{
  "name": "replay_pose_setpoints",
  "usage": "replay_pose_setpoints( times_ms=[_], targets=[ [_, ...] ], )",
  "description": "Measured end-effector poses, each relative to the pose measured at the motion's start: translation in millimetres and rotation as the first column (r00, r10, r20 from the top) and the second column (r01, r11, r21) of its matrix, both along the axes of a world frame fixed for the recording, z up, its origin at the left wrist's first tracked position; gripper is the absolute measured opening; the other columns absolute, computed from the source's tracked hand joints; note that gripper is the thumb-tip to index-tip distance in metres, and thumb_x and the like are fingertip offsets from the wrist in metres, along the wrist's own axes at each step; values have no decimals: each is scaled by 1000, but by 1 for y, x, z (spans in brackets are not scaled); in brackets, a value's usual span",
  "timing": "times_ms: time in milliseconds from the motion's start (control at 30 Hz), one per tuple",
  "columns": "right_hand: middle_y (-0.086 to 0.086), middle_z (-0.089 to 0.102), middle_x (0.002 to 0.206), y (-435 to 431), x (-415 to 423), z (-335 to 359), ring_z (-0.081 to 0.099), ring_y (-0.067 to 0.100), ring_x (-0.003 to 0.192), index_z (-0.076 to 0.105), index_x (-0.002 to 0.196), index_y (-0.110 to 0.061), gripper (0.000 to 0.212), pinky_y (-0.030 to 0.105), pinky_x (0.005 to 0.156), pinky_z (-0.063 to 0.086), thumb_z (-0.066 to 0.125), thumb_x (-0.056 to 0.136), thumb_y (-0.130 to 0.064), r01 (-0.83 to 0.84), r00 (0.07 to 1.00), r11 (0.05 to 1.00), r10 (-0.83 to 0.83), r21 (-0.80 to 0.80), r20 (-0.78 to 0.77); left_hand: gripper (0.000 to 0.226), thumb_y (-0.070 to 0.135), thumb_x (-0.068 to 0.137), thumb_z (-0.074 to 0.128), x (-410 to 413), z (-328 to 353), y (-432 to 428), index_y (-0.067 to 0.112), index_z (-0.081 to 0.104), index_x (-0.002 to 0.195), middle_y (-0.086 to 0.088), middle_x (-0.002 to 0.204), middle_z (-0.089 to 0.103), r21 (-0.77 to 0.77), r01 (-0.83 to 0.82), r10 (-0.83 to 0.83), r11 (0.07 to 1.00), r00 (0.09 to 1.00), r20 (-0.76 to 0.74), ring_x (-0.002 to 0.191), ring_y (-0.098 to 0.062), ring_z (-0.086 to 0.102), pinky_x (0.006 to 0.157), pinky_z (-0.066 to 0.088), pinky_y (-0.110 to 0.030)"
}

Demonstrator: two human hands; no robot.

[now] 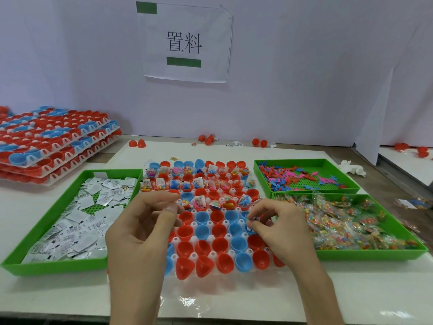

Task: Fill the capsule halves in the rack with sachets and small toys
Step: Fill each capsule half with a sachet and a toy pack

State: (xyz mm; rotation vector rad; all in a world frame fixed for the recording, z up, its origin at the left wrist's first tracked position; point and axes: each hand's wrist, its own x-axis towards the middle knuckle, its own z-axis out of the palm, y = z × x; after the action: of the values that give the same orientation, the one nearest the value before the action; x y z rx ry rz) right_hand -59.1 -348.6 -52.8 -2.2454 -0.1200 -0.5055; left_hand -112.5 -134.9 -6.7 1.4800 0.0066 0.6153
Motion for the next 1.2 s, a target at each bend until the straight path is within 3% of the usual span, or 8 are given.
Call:
replay_pose_setpoints(
  times_ms=[133,233,400,633,800,933,1033,1200],
  targets=[
    [-23,68,71,0,2,-1,63,1,69,66,60,-36,35,15,62,49,87,67,-9,7,1000,1000,-7,-6,-15,31,-1,90,62,0,0,0,28,73,82,-1,76,71,11,-1,1,1000,1000,2,64,-8,66,63,55,-15],
    [-25,67,71,0,1,-2,63,1,71,67,61,-35,29,31,76,51,87,68,-15,27,999,1000,-27,-10,-35,32,-1,90,63,-1,-1,0,29,73,81,-1,76,71,17,-2,2,1000,1000,4,64,-8,66,63,55,-16],
    [-24,68,74,0,1,-2,62,-2,71,69,64,-35,31,9,60,46,86,71,-11,23,1000,999,-23,26,1,33,0,90,63,0,-2,0,30,73,81,0,76,71,24,0,0,1000,1000,3,64,-8,66,63,55,-15],
    [-16,68,68,-1,0,0,62,-1,72,71,71,-31,26,6,61,45,86,74,-9,37,998,997,-40,70,50,31,2,89,63,1,-3,1,30,73,82,-1,77,71,35,-2,2,999,1000,-4,65,-9,66,64,56,-17],
    [-16,70,72,-2,-4,8,64,0,73,73,78,-30,23,7,63,47,85,76,-11,36,996,992,-45,119,74,28,6,89,66,2,-5,2,32,73,82,-2,80,71,89,28,-28,996,1000,-4,71,-16,67,68,58,-27],
    [-13,74,76,2,-16,33,68,7,72,74,81,-30,19,12,66,51,84,76,-14,-109,988,942,68,317,137,17,37,78,80,-2,1,-6,41,72,92,11,88,73,217,195,-192,957,981,-34,82,-10,69,68,56,-17],
    [-2,75,78,16,-32,54,71,16,71,76,83,-28,14,21,67,56,83,74,-22,-331,939,825,241,459,244,29,36,73,84,-4,4,-21,43,72,98,14,91,75,211,309,-309,927,951,-34,84,-6,70,70,54,-13],
    [-1,74,79,35,-45,67,71,17,73,74,85,-21,12,20,69,56,78,74,-16,-459,879,732,292,503,377,22,28,71,78,-11,9,-39,33,77,93,13,70,70,148,234,-253,961,959,124,68,-5,68,62,52,-11]
  ],
)
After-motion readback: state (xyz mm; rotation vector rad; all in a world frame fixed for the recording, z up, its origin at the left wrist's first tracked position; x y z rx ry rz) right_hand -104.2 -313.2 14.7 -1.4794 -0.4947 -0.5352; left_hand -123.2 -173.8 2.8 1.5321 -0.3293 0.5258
